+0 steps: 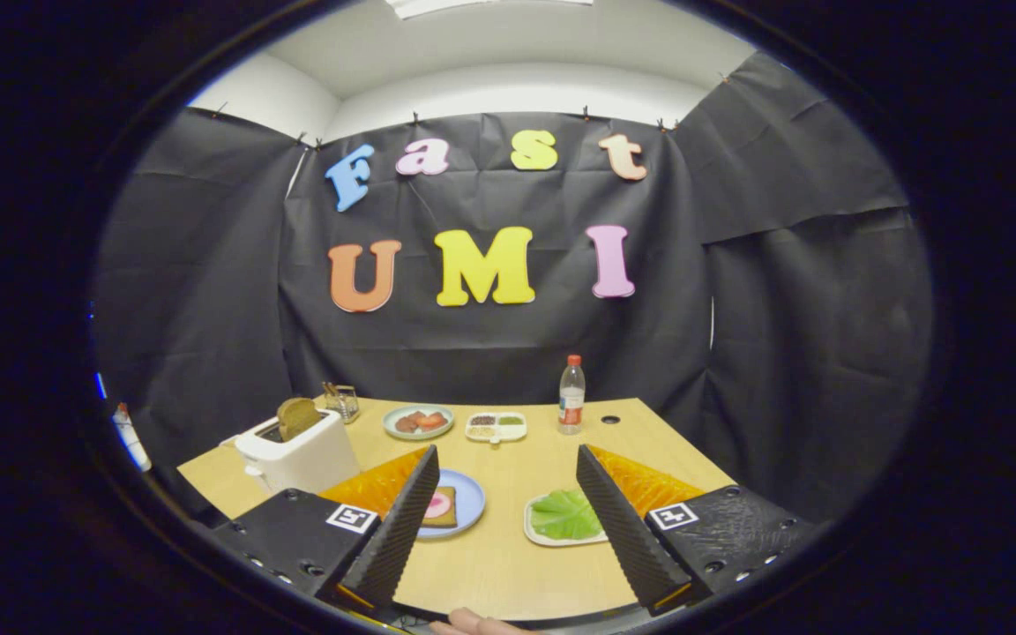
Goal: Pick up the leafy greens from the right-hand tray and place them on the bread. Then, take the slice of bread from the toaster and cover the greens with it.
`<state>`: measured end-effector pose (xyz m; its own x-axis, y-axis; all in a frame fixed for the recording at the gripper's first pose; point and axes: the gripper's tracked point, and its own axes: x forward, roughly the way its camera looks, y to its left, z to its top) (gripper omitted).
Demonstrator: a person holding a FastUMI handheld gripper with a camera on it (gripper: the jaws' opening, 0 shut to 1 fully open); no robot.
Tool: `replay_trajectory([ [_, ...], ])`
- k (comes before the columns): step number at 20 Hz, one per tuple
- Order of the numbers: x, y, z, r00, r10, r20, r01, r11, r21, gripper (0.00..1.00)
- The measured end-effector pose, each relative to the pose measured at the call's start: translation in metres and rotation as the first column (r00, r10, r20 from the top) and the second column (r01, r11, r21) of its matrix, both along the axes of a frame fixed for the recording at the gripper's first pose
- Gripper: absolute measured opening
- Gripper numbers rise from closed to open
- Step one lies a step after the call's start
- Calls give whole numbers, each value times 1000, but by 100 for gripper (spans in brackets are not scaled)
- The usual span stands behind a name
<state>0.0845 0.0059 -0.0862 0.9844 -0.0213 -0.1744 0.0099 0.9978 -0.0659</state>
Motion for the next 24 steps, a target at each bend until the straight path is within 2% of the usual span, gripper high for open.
replay_trajectory([
  [7,87,-59,-75,978,-114,-172,106,993,-53,96],
  [12,136,-104,-157,919,-191,-345,161,980,-113,95],
  [19,149,-117,-232,828,-180,-531,169,983,-68,95],
  [21,148,-116,-232,827,-177,-533,175,983,-56,95],
  [23,148,-112,-235,815,-165,-556,185,983,-22,89],
  [24,148,-114,-234,815,-171,-553,191,981,-22,82],
])
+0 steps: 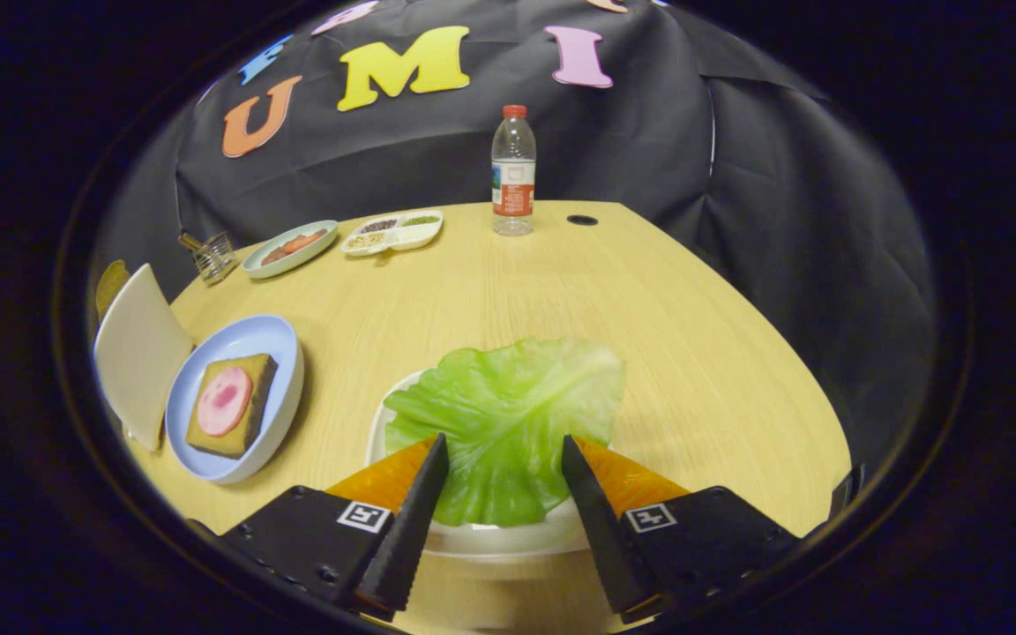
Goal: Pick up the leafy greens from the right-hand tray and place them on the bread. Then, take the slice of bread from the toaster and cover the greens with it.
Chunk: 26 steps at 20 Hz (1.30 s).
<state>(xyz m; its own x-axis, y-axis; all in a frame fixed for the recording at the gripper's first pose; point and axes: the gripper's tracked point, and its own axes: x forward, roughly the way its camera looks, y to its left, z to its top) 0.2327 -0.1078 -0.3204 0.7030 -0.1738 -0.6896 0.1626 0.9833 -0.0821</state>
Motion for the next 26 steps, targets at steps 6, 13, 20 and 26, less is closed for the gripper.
replay_trajectory([
  [6,0,7,0,1000,-10,-19,10,1000,8,60],
  [13,-1,22,15,1000,-10,6,10,999,42,1],
  [20,-16,52,69,995,21,102,-24,999,34,1],
  [26,-12,116,85,987,124,104,-126,992,7,1],
])
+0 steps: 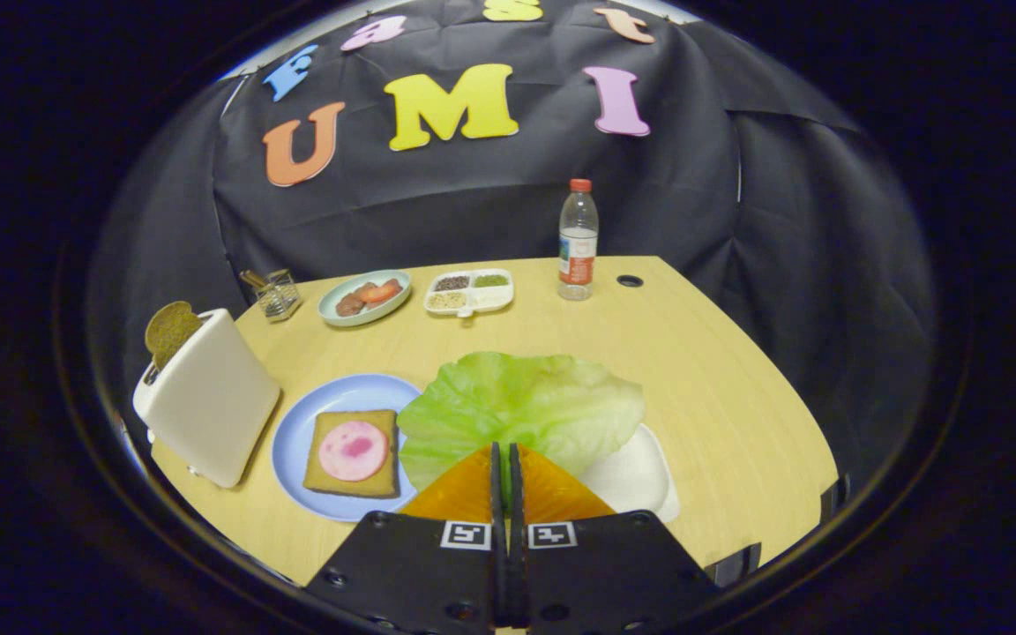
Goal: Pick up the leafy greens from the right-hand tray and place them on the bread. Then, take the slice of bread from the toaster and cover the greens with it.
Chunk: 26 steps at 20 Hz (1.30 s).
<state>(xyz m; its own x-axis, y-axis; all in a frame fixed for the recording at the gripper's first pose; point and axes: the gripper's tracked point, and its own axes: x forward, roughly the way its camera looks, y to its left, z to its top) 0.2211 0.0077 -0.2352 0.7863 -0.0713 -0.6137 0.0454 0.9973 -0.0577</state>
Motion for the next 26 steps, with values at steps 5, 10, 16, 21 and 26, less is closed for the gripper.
replay_trajectory([
  [5,10,72,-16,993,110,-36,-111,994,-21,1],
  [10,21,126,-51,974,194,-118,-199,980,-27,1],
  [16,34,143,-83,962,199,-186,-204,979,-7,1],
  [21,37,147,-78,962,220,-160,-225,974,-11,9],
  [26,33,144,-73,964,234,-126,-239,971,-24,30],
])
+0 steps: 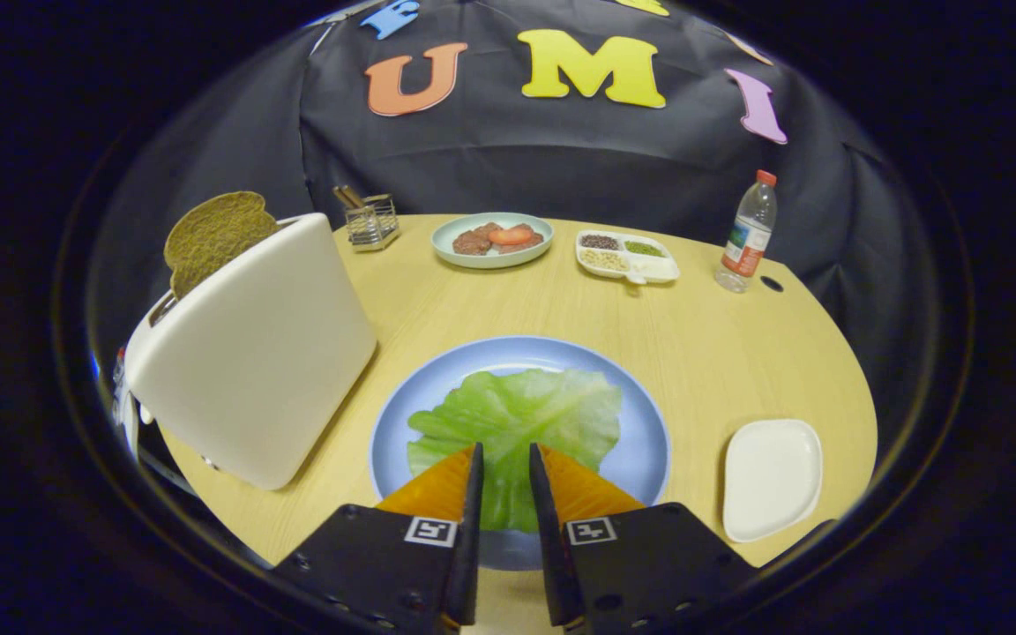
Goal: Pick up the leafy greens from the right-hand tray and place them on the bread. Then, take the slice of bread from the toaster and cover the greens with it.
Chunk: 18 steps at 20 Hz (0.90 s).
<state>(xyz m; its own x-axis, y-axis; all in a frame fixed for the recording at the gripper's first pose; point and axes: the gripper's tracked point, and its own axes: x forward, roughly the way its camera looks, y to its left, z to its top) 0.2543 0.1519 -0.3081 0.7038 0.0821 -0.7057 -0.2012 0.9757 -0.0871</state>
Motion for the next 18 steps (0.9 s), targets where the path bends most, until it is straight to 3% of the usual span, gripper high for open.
replay_trajectory([
  [5,1,-10,23,997,-8,83,8,1000,1,88],
  [13,-9,29,113,965,-20,261,-15,991,130,94],
  [18,-19,88,169,937,27,349,-93,981,172,95],
])
